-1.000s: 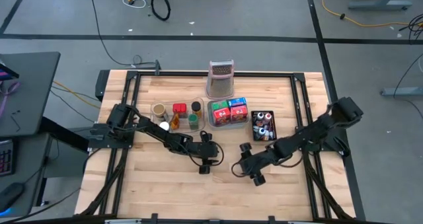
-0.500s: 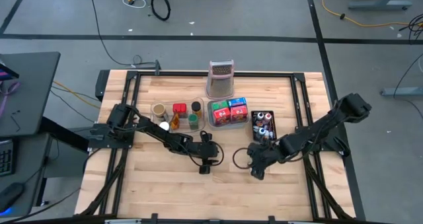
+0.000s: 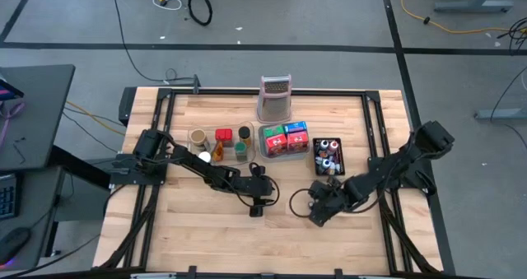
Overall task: Pick & Place Kitchen Items
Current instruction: Put the small green food coloring bottle into the black basket
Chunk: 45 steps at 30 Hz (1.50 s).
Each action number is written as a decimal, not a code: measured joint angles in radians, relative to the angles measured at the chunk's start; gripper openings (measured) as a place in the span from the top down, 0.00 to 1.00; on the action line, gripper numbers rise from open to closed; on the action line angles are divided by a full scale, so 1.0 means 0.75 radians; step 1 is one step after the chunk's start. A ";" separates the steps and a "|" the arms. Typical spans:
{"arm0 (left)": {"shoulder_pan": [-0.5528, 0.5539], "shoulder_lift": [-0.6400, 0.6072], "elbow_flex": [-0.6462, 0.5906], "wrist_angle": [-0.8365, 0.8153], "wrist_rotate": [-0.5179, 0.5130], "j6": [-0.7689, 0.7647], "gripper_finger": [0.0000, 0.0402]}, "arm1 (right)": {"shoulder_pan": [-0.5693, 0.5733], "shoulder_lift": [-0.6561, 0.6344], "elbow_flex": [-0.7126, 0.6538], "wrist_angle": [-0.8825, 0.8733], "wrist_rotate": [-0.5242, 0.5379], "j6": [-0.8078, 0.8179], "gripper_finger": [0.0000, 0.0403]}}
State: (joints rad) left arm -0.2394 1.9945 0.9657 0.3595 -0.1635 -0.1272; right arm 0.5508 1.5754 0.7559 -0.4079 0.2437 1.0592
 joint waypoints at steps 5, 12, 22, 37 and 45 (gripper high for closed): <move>0.000 0.000 0.000 -0.001 0.000 0.004 0.49 | 0.017 0.073 0.001 0.047 0.017 0.003 0.44; 0.000 0.000 0.000 -0.002 0.000 0.004 0.49 | 0.015 0.108 0.005 0.010 0.023 -0.038 0.55; 0.000 0.000 0.000 -0.003 0.000 0.004 0.49 | 0.009 0.082 0.000 -0.010 0.009 -0.161 0.78; 0.000 0.000 0.000 -0.002 0.000 0.007 0.49 | -0.072 -0.362 -0.004 -0.482 0.221 -0.200 0.78; 0.000 0.000 0.000 -0.002 0.000 0.013 0.49 | -0.091 -0.616 -0.004 -0.666 0.281 -0.211 0.77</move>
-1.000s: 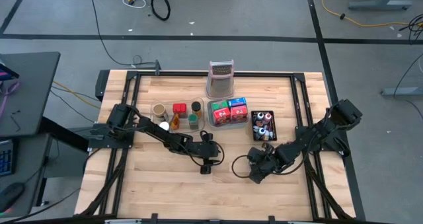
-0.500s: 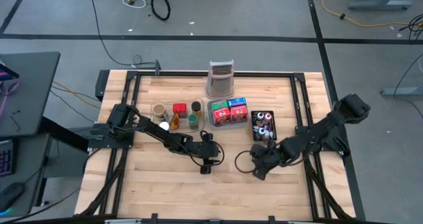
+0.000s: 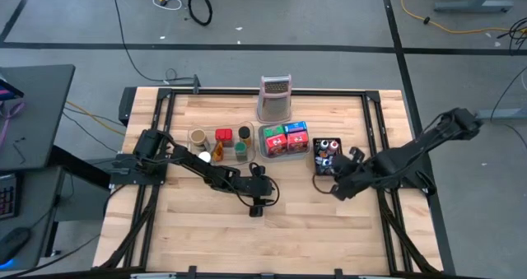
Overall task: Pick & Place Kitchen Items
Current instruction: Put the small green food coloring bottle into the black basket
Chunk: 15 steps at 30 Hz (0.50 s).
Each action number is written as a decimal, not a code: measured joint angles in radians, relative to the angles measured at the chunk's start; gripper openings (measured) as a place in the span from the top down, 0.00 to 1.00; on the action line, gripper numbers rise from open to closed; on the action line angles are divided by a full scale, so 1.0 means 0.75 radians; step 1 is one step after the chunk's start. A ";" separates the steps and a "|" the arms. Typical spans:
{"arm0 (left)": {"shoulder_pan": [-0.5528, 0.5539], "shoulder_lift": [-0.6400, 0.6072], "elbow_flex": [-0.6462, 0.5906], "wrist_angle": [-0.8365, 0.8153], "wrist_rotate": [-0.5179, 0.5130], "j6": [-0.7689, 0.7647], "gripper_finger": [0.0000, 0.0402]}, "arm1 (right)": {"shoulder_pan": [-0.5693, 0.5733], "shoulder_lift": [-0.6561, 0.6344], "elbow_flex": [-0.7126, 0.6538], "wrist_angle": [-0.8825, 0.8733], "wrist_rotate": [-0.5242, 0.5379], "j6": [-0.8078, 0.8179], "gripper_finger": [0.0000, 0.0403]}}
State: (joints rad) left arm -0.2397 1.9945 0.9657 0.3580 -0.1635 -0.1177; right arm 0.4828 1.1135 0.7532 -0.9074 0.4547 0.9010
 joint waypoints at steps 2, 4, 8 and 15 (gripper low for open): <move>0.000 0.000 0.000 0.000 0.000 0.001 0.49 | 0.000 -0.042 0.000 -0.064 0.031 0.001 0.77; 0.000 0.000 0.000 0.000 0.000 0.002 0.49 | 0.000 -0.068 0.001 -0.126 0.115 0.003 0.77; 0.000 0.000 0.000 0.000 0.000 0.002 0.49 | -0.007 -0.073 0.000 -0.213 0.317 0.003 0.77; 0.000 0.000 0.000 0.000 0.000 0.002 0.49 | -0.059 -0.070 -0.101 -0.129 0.338 0.010 0.73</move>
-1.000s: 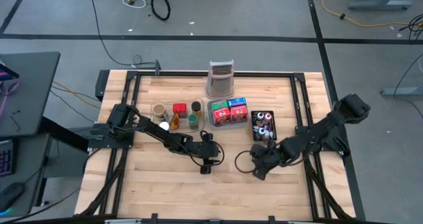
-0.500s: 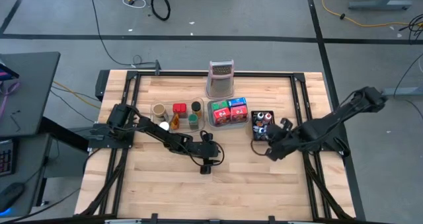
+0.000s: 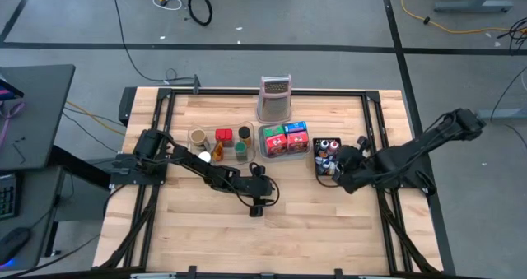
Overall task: Pick & Place Kitchen Items
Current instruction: Put the small green food coloring bottle into the black basket, then return to Home Position
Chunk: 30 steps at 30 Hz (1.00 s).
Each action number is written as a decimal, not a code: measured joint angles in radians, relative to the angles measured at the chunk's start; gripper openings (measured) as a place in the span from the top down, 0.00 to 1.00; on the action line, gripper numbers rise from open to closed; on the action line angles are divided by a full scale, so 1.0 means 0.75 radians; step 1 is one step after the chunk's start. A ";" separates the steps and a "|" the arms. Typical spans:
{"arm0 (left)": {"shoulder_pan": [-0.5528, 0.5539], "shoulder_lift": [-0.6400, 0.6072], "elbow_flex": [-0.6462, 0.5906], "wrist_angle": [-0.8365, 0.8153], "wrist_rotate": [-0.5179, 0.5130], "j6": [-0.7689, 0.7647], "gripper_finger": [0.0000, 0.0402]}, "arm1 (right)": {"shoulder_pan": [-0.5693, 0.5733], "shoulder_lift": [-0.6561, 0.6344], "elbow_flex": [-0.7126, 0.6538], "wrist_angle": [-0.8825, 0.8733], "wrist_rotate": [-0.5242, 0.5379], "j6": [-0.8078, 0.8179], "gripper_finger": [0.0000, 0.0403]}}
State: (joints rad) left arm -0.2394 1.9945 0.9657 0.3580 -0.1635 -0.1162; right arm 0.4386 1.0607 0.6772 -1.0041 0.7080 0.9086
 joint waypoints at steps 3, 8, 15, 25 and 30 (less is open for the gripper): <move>-0.001 0.000 0.000 0.000 0.000 0.000 0.49 | -0.028 0.000 -0.081 0.064 -0.015 0.029 0.71; -0.001 0.000 0.000 0.000 0.000 0.000 0.49 | -0.082 0.000 -0.191 0.174 -0.024 0.060 0.68; 0.000 -0.001 0.013 0.006 -0.006 0.005 0.49 | -0.138 0.001 -0.174 0.166 -0.029 -0.004 0.60; 0.008 -0.235 0.071 -0.081 0.000 -0.009 0.49 | -0.144 0.000 0.171 -0.006 -0.197 -0.117 0.59; 0.002 -0.550 0.045 -0.329 -0.221 0.045 0.49 | -0.112 -0.001 0.358 -0.030 -0.197 -0.257 0.60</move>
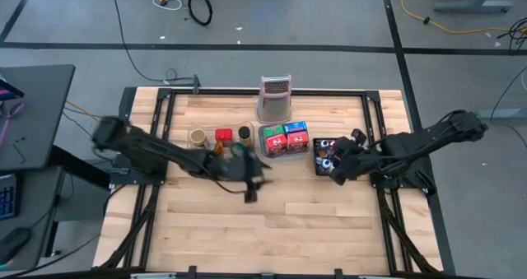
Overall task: Pick & Place Kitchen Items
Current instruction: Return to Home Position
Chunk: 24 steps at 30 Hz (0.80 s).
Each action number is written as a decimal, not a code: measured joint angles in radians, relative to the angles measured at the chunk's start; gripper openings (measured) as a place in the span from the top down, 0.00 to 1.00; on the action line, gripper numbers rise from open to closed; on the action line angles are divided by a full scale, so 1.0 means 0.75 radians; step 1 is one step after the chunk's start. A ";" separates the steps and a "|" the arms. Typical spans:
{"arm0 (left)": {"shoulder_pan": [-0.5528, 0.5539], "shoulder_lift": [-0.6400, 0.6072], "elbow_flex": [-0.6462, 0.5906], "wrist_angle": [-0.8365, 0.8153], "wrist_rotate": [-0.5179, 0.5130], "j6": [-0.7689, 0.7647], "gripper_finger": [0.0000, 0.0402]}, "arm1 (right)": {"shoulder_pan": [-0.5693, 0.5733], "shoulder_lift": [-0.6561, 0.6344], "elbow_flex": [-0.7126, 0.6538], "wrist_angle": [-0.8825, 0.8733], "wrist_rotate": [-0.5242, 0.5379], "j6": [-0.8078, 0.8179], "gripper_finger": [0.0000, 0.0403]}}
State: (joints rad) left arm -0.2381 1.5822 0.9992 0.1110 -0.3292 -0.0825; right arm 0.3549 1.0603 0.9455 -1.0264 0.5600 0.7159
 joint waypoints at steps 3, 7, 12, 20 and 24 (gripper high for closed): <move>-0.005 -0.202 -0.050 -0.123 -0.129 0.041 0.49 | 0.038 0.000 0.071 0.030 0.000 -0.164 0.60; -0.008 -0.480 -0.181 -0.140 -0.152 0.122 0.49 | 0.087 -0.032 0.079 0.110 -0.005 -0.345 0.60; 0.018 -0.870 -0.472 -0.030 0.011 0.167 0.49 | 0.125 -0.122 0.022 0.284 -0.057 -0.551 0.60; 0.027 -1.359 -1.007 0.403 0.121 0.154 0.49 | 0.099 -0.351 -0.307 0.946 -0.419 -0.957 0.61; 0.027 -1.515 -1.158 0.471 0.059 0.155 0.49 | 0.057 -0.481 -0.472 1.111 -0.511 -1.050 0.61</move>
State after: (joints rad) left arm -0.2176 0.4462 0.1309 0.4644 -0.2853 0.0338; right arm 0.3980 0.6996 0.5916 -0.1928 0.1766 -0.0717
